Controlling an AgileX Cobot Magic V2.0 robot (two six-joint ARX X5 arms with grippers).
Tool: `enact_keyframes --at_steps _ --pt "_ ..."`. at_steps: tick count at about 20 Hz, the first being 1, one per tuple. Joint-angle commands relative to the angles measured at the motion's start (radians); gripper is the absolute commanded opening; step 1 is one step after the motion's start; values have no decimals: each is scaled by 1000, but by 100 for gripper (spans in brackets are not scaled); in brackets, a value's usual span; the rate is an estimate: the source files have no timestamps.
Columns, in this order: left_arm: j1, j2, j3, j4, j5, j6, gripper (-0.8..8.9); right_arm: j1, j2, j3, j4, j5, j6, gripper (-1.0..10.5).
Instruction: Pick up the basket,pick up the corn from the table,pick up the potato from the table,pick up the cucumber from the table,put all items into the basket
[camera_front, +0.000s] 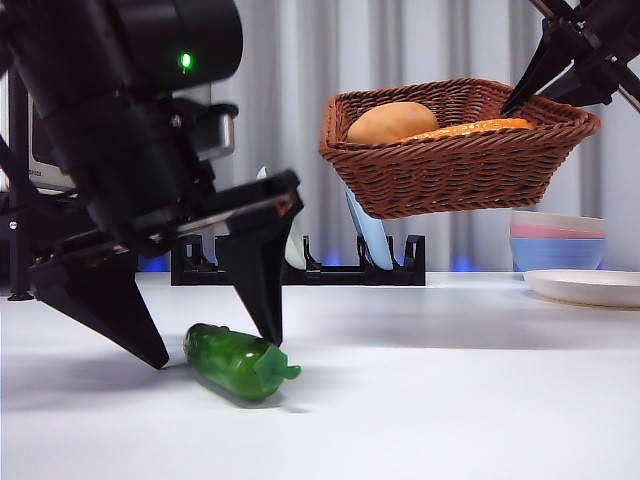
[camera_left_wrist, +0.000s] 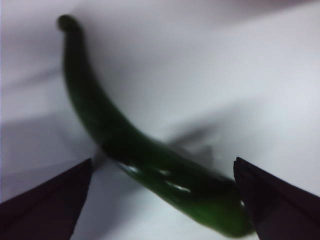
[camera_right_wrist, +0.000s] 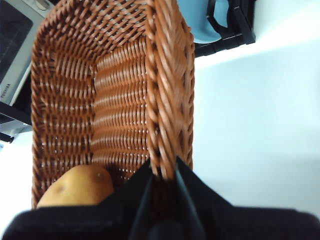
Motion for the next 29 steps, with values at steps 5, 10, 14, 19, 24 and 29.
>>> enact_keyframes --at_steps 5,10,14,19,24,29 --pt "16 22 -5 4 -15 60 21 0 -3 11 20 -8 19 -12" --pt "16 14 -4 -58 31 198 -8 0 -3 11 20 -8 16 -12" --pt "16 -72 93 -375 277 500 -8 0 -3 11 20 -6 17 -12" --pt "16 -232 320 -484 576 697 -8 28 -3 11 19 -5 19 -12" --pt "16 -252 456 -40 351 443 -8 108 -3 11 10 0 20 -12" --pt "17 -177 456 216 39 228 -8 212 -3 11 10 52 22 -12"
